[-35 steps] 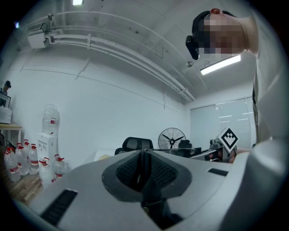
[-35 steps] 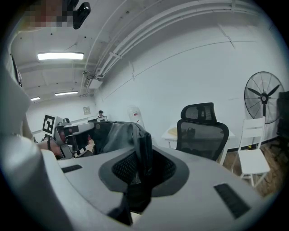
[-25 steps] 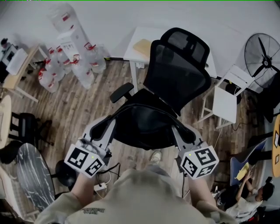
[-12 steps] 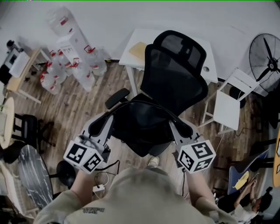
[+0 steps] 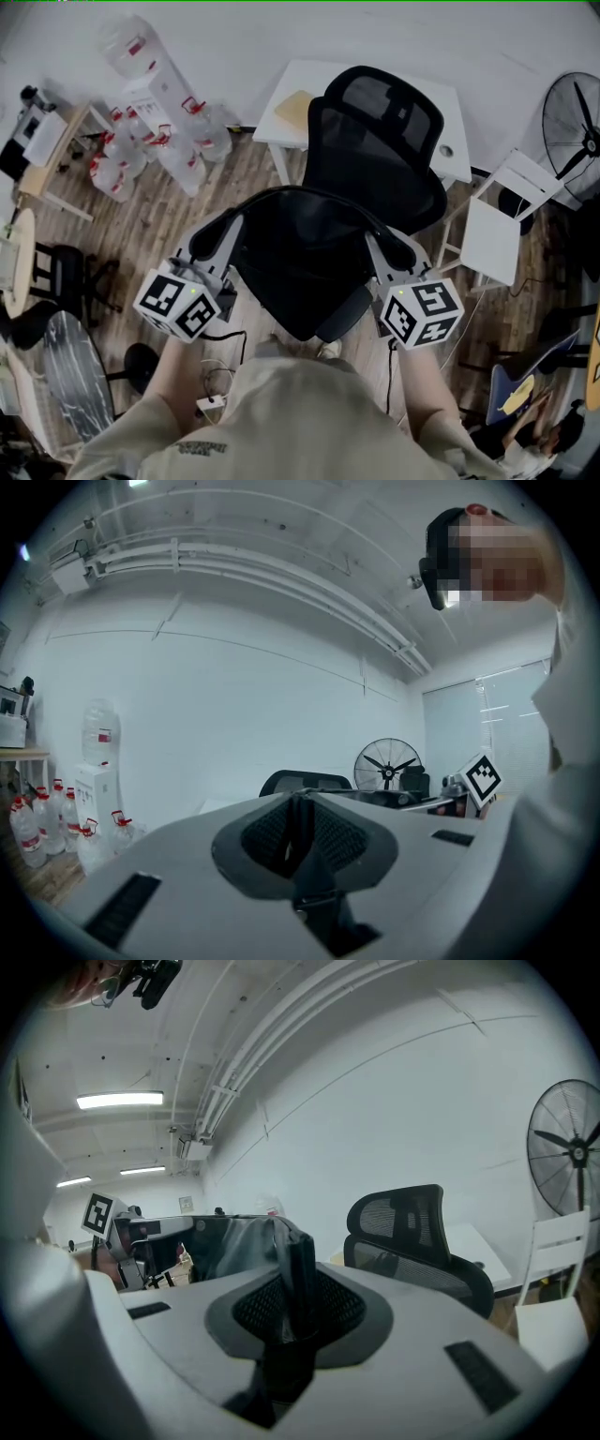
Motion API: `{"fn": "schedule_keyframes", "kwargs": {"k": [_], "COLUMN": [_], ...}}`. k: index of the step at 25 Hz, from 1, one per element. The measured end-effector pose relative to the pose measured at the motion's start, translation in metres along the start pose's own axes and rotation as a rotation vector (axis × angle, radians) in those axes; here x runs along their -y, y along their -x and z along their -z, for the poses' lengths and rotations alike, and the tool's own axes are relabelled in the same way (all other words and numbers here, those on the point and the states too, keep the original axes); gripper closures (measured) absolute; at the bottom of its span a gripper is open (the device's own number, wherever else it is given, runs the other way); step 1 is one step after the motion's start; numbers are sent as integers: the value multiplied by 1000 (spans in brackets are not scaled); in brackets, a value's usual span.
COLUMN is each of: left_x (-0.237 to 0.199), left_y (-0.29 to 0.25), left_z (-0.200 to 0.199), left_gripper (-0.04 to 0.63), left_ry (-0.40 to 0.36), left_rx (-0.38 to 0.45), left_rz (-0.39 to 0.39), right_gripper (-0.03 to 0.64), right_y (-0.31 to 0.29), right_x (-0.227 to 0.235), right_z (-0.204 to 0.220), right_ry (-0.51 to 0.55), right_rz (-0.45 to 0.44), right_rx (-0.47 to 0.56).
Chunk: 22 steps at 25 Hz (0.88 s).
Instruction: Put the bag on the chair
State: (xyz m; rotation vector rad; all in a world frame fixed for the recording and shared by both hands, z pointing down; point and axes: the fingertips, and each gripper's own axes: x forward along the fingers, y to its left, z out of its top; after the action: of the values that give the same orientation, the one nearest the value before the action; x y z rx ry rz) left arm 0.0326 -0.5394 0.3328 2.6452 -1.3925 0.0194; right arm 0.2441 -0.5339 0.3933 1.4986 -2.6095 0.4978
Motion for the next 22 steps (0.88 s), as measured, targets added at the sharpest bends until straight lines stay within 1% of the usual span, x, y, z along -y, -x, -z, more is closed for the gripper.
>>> {"fn": "schedule_keyframes", "kwargs": {"k": [4, 10, 12, 15, 22], "left_x": [-13, -46, -58, -75, -109], "left_y": [-24, -65, -76, -91, -124], "left_z": [6, 28, 36, 50, 91], "left_gripper": [534, 534, 534, 534, 534], "left_ry": [-37, -49, -35, 13, 41], "left_rx": [-14, -74, -96, -131, -187], "left_rz": [50, 135, 155, 182, 253], "right_gripper": [537, 537, 537, 537, 533], "right_y": [-17, -48, -58, -73, -105], "right_x": [12, 27, 29, 32, 46], "right_z": [1, 18, 25, 35, 67], "right_ry": [-12, -58, -70, -79, -128], "right_rz": [49, 139, 170, 213, 299], "right_rx": [9, -11, -27, -56, -92]}}
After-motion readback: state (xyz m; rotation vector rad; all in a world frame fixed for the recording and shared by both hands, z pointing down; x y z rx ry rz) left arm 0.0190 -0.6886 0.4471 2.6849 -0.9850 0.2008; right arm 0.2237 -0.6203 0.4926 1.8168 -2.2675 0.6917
